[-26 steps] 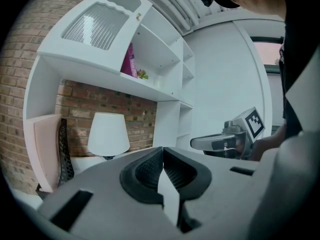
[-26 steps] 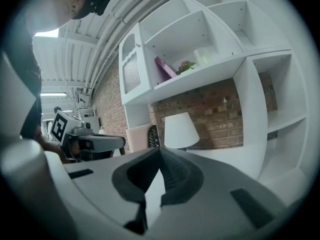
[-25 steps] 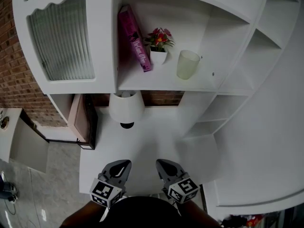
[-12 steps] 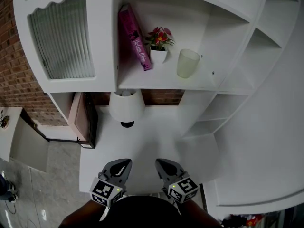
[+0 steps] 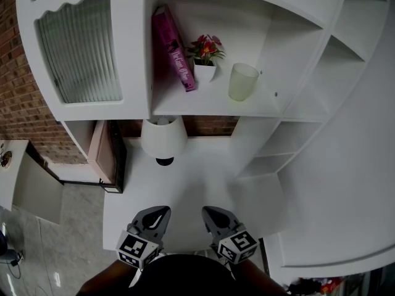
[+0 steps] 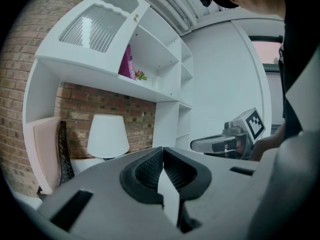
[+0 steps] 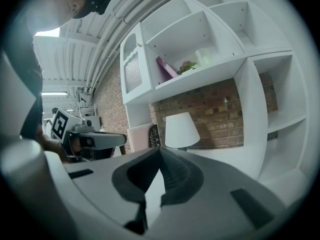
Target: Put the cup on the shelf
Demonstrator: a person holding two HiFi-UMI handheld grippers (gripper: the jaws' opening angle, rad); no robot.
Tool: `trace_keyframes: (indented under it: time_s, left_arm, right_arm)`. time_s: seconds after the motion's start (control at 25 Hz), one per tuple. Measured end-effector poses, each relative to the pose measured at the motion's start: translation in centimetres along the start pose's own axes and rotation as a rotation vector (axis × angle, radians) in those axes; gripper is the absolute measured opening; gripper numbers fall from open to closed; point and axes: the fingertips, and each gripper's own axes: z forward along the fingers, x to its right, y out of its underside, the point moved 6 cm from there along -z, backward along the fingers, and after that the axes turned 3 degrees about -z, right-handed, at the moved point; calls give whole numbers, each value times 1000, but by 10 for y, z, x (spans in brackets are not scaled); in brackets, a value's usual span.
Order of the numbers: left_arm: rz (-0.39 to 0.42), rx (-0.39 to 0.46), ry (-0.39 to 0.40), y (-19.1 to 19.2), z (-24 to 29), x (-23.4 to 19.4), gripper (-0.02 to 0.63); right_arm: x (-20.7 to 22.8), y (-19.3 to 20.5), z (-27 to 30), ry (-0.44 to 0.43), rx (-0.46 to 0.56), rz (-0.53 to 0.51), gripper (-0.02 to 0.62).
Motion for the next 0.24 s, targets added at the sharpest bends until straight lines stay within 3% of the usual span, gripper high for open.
trace_keyframes:
  time_s: [0.24]
  left_arm:
    - [4, -14, 4, 2, -2, -3, 6]
  right_arm:
    - [-2, 1, 2, 3, 0, 12, 3]
